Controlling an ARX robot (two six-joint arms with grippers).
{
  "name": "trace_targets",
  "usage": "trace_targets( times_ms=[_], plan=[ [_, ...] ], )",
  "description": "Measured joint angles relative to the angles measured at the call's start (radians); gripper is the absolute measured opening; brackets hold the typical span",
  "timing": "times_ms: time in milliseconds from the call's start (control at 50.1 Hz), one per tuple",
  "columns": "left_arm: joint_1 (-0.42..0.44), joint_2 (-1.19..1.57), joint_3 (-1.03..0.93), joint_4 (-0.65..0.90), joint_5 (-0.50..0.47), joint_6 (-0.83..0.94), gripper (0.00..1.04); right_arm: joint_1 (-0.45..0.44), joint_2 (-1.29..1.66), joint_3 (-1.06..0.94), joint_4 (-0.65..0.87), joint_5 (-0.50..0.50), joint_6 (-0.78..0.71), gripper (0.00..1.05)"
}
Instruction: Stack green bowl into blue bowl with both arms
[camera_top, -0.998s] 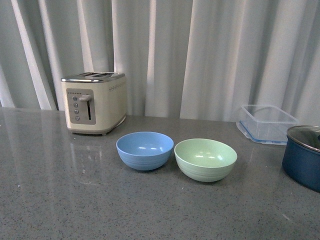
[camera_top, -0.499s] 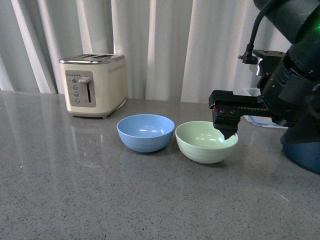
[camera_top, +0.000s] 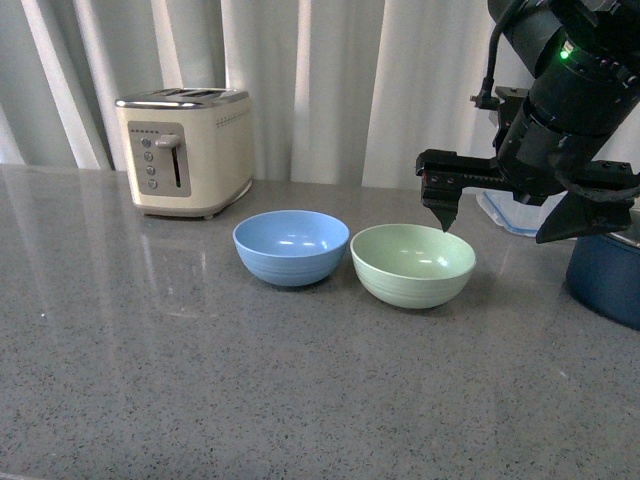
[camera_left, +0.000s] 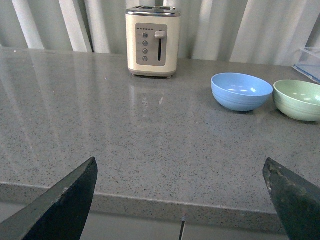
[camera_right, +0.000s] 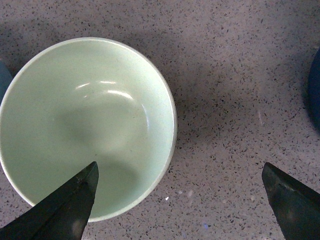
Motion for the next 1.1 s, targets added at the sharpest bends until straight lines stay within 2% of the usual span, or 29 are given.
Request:
trace_targets(
  times_ms=[838,978,1098],
  plan=[
    [0.000,0.000,0.000,0.000,0.000,0.000,0.98,-0.045,0.216,0.172,-0.017,-0.043,-0.044,0.95],
    [0.000,0.000,0.000,0.000,0.000,0.000,0.98,-0.044,0.217,0.172,-0.015,-0.053,-0.043,0.79],
    [0.000,0.000,0.000,0.000,0.000,0.000,0.98,-0.039,0.217,0.171,-0.003,-0.073,-0.039,0.58]
  ],
)
